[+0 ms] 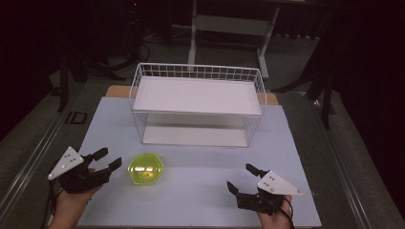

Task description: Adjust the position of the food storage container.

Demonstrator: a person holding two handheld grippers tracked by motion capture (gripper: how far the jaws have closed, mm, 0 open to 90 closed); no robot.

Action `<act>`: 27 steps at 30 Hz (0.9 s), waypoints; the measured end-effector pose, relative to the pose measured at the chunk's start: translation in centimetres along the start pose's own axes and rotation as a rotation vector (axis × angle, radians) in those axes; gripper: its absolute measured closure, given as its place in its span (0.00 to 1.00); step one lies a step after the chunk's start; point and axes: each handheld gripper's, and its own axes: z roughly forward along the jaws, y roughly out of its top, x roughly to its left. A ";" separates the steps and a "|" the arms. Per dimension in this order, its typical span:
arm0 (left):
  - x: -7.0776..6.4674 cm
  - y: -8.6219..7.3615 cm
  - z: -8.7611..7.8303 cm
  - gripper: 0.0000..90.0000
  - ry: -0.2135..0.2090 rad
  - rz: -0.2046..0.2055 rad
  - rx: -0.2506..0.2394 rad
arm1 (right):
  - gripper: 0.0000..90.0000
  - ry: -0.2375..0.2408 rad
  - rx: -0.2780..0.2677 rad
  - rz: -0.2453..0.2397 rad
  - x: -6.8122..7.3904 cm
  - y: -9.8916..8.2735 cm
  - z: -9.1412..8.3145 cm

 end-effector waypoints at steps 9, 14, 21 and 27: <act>0.1 -2.0 1.2 0.81 0.081 -0.039 0.144 | 0.19 0.008 0.003 -0.008 0.1 0.1 0.0; 0.2 -3.0 1.2 0.99 0.071 -0.086 0.210 | 0.19 0.008 -0.003 -0.010 0.1 0.1 0.0; -0.9 -4.5 2.0 1.00 0.006 -0.101 0.279 | 0.19 0.009 -0.012 -0.009 0.2 0.2 -0.1; -1.5 -4.9 3.7 1.00 -0.029 -0.107 0.325 | 0.19 0.011 -0.012 -0.014 0.2 0.3 -0.1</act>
